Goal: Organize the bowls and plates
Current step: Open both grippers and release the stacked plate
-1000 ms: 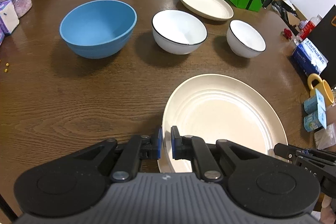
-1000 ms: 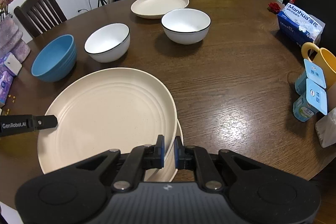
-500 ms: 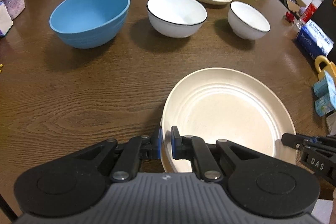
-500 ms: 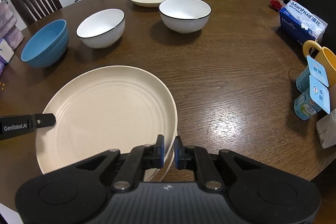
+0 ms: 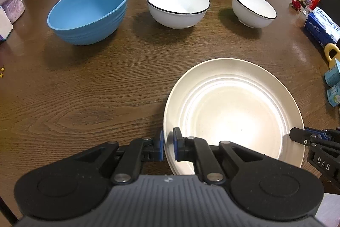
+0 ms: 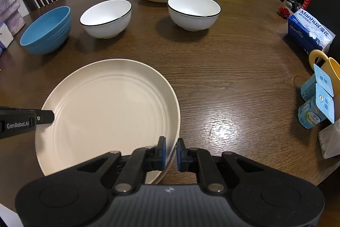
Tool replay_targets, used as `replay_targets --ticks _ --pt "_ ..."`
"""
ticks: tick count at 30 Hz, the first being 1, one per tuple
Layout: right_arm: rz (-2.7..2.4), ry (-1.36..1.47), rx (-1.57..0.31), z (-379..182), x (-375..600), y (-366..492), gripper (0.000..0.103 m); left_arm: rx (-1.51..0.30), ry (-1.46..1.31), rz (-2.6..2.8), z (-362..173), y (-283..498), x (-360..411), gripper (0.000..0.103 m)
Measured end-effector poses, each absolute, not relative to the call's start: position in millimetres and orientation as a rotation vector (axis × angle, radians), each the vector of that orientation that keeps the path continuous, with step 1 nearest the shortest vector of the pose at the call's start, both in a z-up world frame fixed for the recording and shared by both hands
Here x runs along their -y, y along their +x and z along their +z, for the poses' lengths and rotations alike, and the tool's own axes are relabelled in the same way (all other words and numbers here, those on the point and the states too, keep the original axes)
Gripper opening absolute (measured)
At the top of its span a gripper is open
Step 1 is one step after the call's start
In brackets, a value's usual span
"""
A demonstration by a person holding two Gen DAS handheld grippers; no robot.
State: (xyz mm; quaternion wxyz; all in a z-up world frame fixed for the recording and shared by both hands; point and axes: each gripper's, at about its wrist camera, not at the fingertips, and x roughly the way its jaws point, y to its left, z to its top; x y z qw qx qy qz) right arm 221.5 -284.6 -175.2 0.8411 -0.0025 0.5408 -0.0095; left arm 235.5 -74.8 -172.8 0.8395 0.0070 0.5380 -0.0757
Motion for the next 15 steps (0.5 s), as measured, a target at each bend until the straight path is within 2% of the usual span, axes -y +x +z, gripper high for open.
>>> replay_targets --ticks 15 --pt "-0.028 -0.025 -1.164 -182.3 284.9 219.4 0.01 -1.139 0.073 -0.153 -175.4 234.2 84.7 0.009"
